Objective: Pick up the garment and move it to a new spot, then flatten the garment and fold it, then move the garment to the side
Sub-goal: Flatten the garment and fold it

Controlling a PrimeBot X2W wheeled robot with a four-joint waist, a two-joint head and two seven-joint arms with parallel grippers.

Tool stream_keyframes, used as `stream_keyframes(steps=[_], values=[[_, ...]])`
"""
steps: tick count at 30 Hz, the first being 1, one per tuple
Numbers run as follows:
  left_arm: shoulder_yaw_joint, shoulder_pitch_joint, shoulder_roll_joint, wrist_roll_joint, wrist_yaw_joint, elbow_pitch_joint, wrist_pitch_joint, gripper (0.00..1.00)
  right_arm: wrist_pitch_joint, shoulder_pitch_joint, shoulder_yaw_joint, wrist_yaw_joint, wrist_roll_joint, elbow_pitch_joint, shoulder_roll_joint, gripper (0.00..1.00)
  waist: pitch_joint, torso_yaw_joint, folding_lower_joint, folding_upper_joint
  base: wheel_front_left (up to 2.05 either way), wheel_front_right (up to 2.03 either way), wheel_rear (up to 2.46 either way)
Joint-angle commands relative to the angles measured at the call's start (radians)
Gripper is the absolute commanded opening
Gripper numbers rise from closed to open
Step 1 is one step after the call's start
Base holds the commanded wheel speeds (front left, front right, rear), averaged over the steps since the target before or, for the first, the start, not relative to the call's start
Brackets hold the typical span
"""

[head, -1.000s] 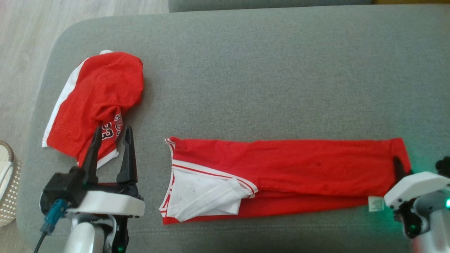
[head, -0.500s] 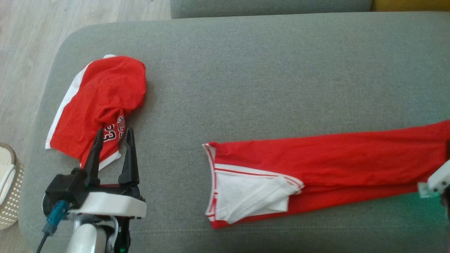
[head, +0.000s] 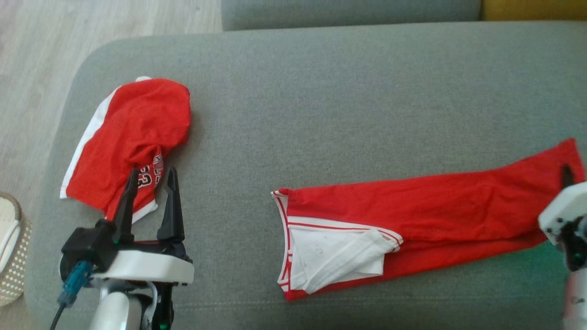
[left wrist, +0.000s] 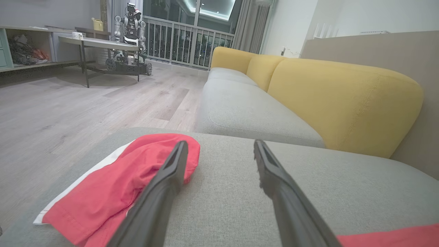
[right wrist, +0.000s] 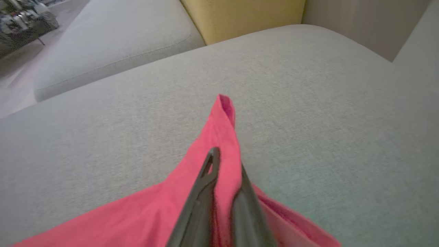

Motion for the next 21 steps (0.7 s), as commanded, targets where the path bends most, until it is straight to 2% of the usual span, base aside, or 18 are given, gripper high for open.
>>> stream_keyframes(steps=[1, 12, 17, 21], values=[[0.032, -0.022, 0.003, -0.004, 0.004, -0.030, -0.006, 1.00, 0.018, -0.007, 0.045, 0.000, 0.022, -0.056, 0.000, 0.00, -0.016, -0.005, 0.0000, 0.0000, 0.00, 0.00, 0.00], [0.042, 0.014, 0.003, -0.011, 0.009, -0.027, -0.006, 1.00, 0.230, 0.140, 0.287, 0.000, 0.228, -0.342, 0.050, 0.00, -0.087, -0.033, 0.0000, 0.0000, 0.00, 0.00, 0.00], [0.037, 0.022, 0.003, -0.015, 0.012, -0.027, -0.006, 1.00, 0.267, 0.194, 0.393, 0.000, 0.437, -0.413, 0.051, 0.00, -0.100, -0.037, 0.0000, 0.0000, 0.00, 0.00, 0.00], [0.031, 0.027, 0.003, -0.019, 0.014, -0.025, -0.006, 1.00, 0.254, 0.216, 0.468, 0.000, 0.612, -0.409, 0.051, 0.00, -0.104, -0.034, 0.0000, 0.0000, 0.00, 0.00, 0.00]])
